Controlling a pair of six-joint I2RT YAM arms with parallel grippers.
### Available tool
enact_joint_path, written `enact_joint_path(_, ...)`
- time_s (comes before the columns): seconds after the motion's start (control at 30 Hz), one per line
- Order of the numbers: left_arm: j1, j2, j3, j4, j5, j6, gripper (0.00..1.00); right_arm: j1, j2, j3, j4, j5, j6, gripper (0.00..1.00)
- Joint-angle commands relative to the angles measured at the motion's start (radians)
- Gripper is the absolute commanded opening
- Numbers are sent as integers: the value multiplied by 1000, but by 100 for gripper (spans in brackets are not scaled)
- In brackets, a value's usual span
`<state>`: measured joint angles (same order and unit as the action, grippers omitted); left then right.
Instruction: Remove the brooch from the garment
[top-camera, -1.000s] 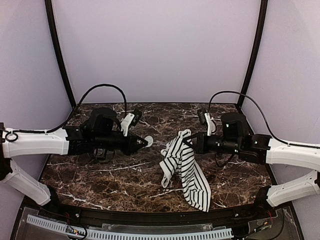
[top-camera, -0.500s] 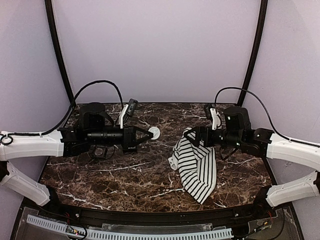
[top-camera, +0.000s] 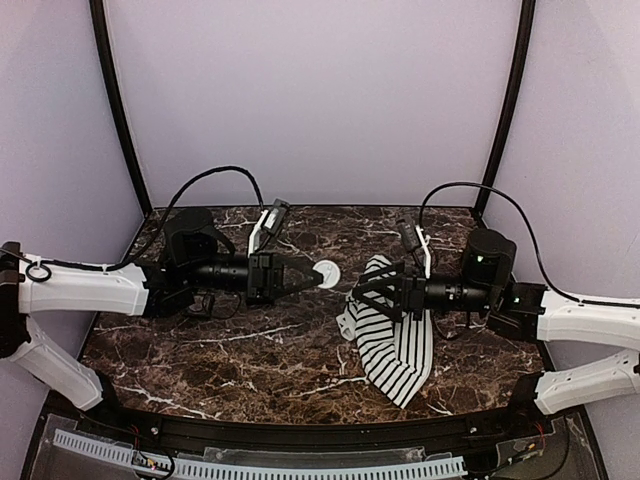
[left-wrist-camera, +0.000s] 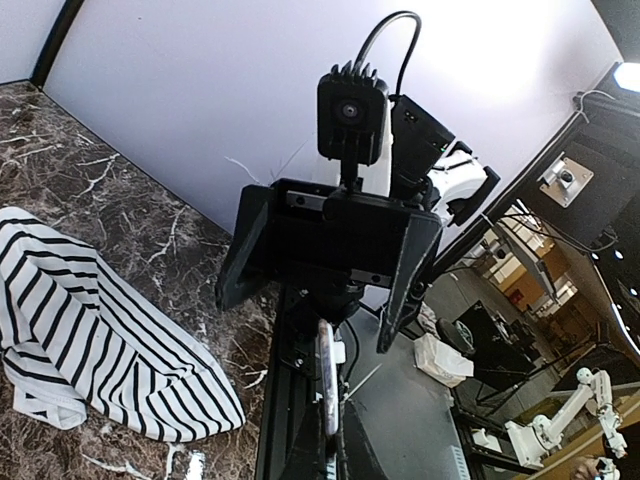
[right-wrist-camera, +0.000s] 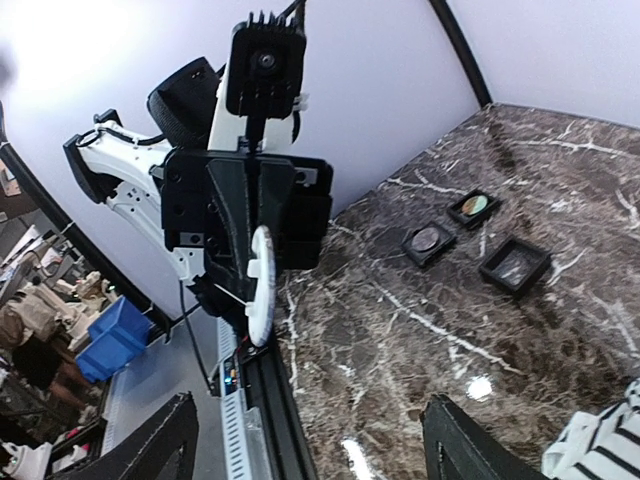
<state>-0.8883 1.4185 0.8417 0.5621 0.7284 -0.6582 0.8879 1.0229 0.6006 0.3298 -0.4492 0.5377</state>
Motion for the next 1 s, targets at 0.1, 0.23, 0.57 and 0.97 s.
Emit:
enact_joint_path(0.1,0,9,-5,62,81,-26,1,74,107,59,170,-72,13,68)
enact_joint_path(0.23,-2,8,-9,55,87,-17,1,83,146,68,233,-97,42,61)
enact_joint_path(0.57,-10,-1,-8,23,85,7,1,98,201,108,258,-126,42,40)
enact_joint_path(0.97,-17,-10,-8,7,85,23,1,99,210,110,266,-100,56,19)
